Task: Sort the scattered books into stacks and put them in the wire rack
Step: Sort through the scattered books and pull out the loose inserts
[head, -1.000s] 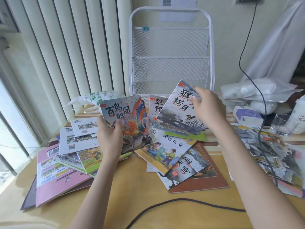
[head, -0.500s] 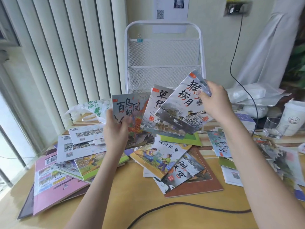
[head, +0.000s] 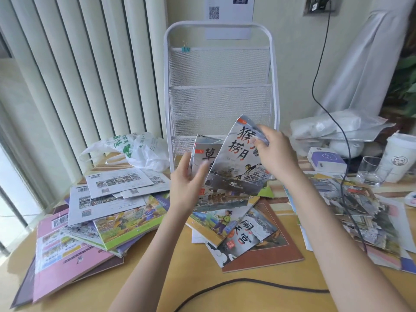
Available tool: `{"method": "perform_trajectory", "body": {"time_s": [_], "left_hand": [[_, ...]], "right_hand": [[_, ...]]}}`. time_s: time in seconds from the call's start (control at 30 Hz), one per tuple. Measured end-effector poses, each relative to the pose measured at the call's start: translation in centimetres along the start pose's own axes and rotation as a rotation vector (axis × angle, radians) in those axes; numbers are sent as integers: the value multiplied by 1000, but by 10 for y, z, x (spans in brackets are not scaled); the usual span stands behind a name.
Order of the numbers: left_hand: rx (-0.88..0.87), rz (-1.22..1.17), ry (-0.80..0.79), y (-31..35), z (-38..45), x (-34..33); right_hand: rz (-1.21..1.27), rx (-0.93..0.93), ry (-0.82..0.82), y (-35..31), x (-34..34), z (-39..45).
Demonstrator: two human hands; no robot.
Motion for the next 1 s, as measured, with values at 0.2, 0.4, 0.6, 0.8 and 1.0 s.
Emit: {"method": "perform_trajectory", "body": {"time_s": [0.2, 0.4, 0.6, 0.8, 1.0], "left_hand": [[-18, -16, 52, -6, -4, 5], [120, -239, 31, -15, -7, 11], [118, -304, 15, -15, -10, 16], [87, -192, 68, -12, -17, 19], [116, -169, 143, -23, -21, 24]], "right_hand": [[-54, 66, -19, -5, -5, -7], [-423, 299, 243, -24, -14, -10], [-286, 415, 184, -44, -44, -22], [-134, 436, 126, -50, -75, -32], [448, 26, 111, 0, -75, -26]]}}
Point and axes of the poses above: each hand's wrist, its own z-axis towards the middle knuckle, its own x-axis out of the back of the hand, y = z × x, the point moved 5 cm from there along z, towards the middle knuckle, and after that the axes turned 12 degrees about -z, right-handed, at the moved point
